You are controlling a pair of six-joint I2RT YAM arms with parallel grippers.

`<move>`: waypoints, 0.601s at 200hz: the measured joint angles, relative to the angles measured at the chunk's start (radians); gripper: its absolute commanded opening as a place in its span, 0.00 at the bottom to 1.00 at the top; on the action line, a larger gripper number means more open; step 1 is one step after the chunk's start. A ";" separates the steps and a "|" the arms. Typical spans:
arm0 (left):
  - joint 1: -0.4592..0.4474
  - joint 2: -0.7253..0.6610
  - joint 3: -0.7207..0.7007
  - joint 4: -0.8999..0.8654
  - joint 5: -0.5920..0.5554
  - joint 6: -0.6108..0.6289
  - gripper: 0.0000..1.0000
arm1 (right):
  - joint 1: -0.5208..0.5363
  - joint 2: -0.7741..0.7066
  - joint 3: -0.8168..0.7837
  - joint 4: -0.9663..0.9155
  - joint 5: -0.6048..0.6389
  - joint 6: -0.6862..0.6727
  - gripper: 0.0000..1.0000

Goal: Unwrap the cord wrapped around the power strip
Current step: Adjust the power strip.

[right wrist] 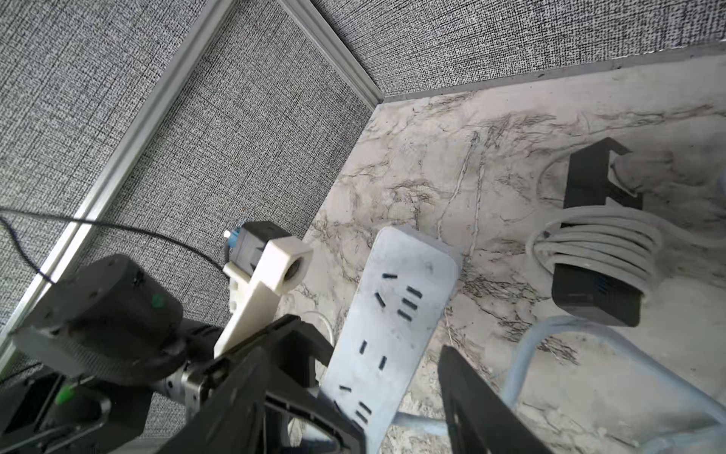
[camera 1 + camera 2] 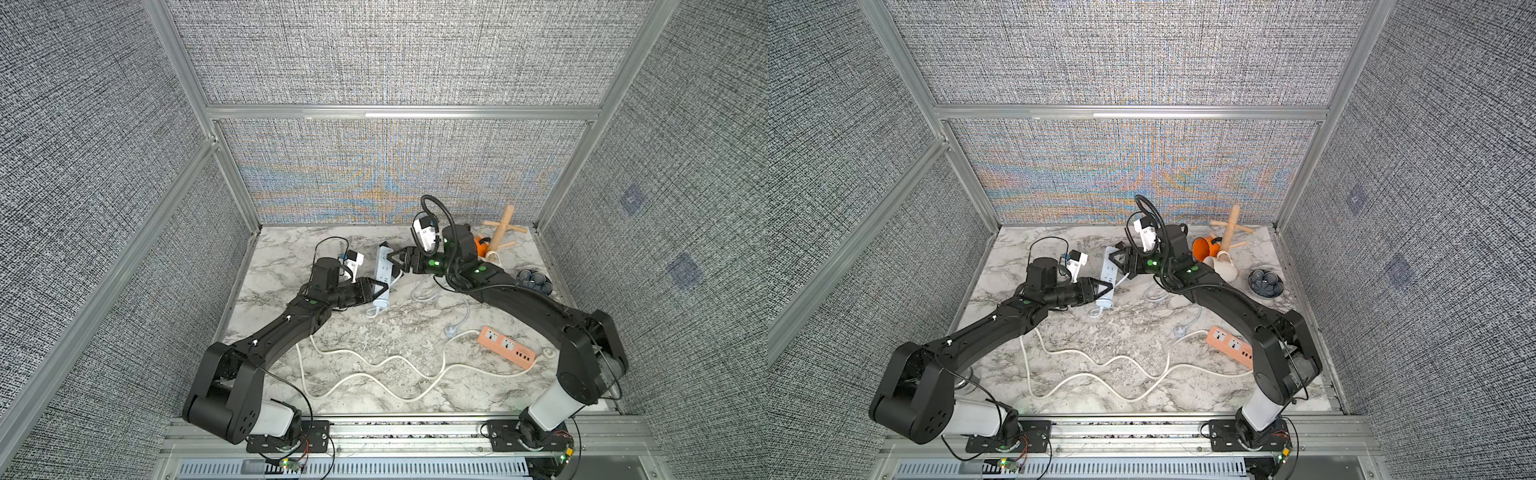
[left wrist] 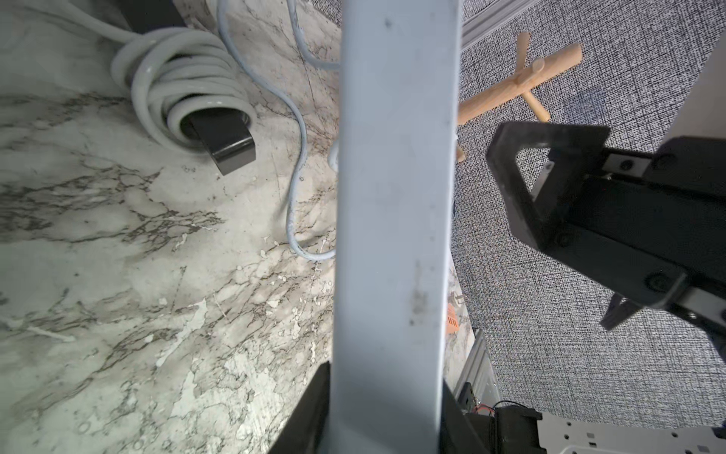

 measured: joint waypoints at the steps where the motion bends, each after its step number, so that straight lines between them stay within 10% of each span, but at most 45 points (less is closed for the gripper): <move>1: 0.000 0.000 0.000 0.001 -0.002 0.000 0.00 | 0.001 0.002 0.002 0.000 0.001 0.000 0.72; 68: -0.032 -0.018 -0.002 0.041 -0.043 0.014 0.02 | 0.034 0.114 0.119 -0.097 0.040 0.013 0.69; 120: -0.045 -0.023 0.046 -0.052 -0.060 0.102 0.10 | 0.050 0.132 0.149 -0.132 0.038 0.013 0.40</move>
